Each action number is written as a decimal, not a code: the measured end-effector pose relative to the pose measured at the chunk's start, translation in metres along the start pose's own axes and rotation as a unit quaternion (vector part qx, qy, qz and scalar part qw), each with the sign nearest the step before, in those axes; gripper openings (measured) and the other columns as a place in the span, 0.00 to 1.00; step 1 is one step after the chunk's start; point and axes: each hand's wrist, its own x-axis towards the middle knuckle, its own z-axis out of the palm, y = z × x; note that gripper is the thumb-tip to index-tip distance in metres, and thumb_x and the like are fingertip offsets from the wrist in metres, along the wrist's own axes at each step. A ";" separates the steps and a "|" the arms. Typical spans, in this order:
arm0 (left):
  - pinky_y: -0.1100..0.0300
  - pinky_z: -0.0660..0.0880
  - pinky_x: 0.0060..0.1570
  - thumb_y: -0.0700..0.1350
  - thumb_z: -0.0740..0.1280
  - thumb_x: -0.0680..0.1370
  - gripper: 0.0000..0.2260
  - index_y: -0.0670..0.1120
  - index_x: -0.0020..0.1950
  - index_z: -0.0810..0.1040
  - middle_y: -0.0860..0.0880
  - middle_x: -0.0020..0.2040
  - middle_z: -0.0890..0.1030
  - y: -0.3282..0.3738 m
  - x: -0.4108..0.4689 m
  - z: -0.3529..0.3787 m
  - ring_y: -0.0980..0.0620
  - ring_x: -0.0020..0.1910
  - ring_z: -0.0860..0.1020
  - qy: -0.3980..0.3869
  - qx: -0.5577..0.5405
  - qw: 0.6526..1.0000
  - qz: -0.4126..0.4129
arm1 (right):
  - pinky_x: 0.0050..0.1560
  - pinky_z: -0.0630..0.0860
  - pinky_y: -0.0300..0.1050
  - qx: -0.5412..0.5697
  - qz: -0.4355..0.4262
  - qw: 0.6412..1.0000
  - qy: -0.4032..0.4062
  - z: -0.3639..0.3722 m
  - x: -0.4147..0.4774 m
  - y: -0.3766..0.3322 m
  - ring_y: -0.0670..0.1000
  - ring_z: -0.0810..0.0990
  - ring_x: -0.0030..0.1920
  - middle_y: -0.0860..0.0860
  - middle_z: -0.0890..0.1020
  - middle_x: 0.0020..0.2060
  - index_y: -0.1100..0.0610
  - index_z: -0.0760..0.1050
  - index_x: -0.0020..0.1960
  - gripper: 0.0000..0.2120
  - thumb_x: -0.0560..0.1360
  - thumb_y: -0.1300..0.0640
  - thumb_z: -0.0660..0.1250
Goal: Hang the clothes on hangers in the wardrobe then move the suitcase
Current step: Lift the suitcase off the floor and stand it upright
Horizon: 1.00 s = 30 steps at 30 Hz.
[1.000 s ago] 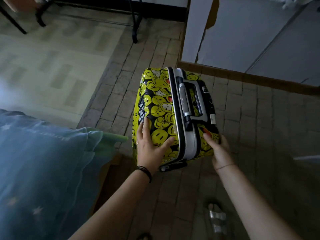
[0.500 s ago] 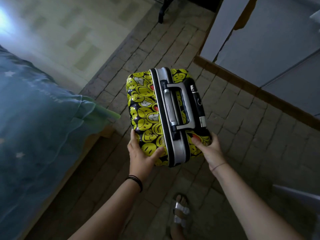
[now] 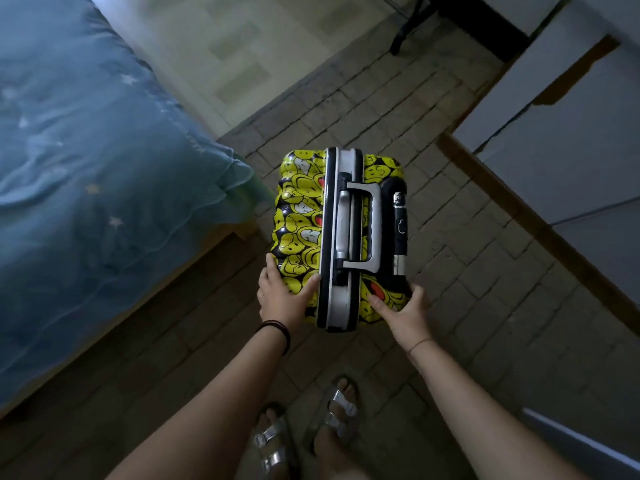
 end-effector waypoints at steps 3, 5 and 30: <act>0.42 0.56 0.70 0.65 0.67 0.70 0.45 0.53 0.78 0.45 0.46 0.77 0.53 -0.011 0.001 -0.013 0.42 0.76 0.52 0.024 -0.006 0.999 -0.023 | 0.61 0.66 0.46 -0.037 0.010 0.999 -0.005 0.016 -0.019 0.001 0.57 0.66 0.68 0.58 0.65 0.69 0.60 0.55 0.71 0.41 0.68 0.50 0.75; 0.42 0.57 0.70 0.67 0.66 0.70 0.46 0.52 0.78 0.45 0.46 0.77 0.53 -0.019 -0.001 -0.019 0.42 0.75 0.54 0.039 0.006 0.998 -0.057 | 0.65 0.66 0.49 -0.077 0.027 0.996 -0.028 0.018 -0.024 -0.002 0.58 0.65 0.70 0.59 0.62 0.71 0.62 0.53 0.72 0.43 0.69 0.47 0.73; 0.47 0.50 0.73 0.68 0.72 0.61 0.56 0.55 0.77 0.39 0.48 0.78 0.44 0.005 -0.066 0.057 0.46 0.76 0.45 0.306 -0.272 0.869 -0.279 | 0.69 0.62 0.63 -0.402 -0.204 0.861 -0.235 0.008 0.133 -0.151 0.62 0.59 0.72 0.54 0.58 0.73 0.44 0.46 0.75 0.48 0.64 0.31 0.68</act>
